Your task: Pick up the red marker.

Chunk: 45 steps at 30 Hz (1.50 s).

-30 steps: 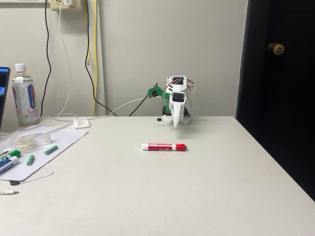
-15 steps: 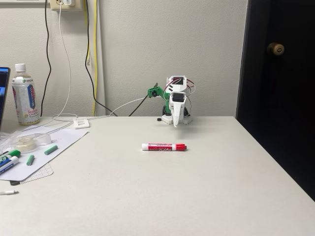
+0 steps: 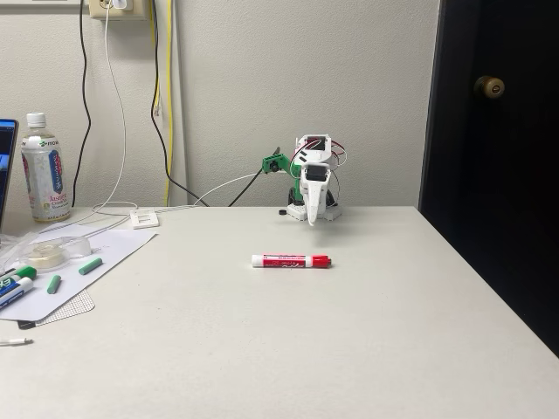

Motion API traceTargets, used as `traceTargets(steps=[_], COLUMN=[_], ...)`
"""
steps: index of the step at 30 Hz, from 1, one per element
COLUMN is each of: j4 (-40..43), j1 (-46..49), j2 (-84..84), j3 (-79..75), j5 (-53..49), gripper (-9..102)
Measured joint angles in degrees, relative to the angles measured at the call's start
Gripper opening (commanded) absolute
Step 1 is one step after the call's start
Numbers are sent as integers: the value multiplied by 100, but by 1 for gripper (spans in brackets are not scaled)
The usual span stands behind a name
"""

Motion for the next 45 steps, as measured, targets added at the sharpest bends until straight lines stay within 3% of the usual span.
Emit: traceTargets(steps=[13,25,36,45], j4=[105,1099,2004,2716], j1=[0,413,773,949], j2=[0,-132,-3023,-5045], j3=[-79,-1547,-4395,-6293], j5=[9,97,105,53], gripper=[0,1,1,10])
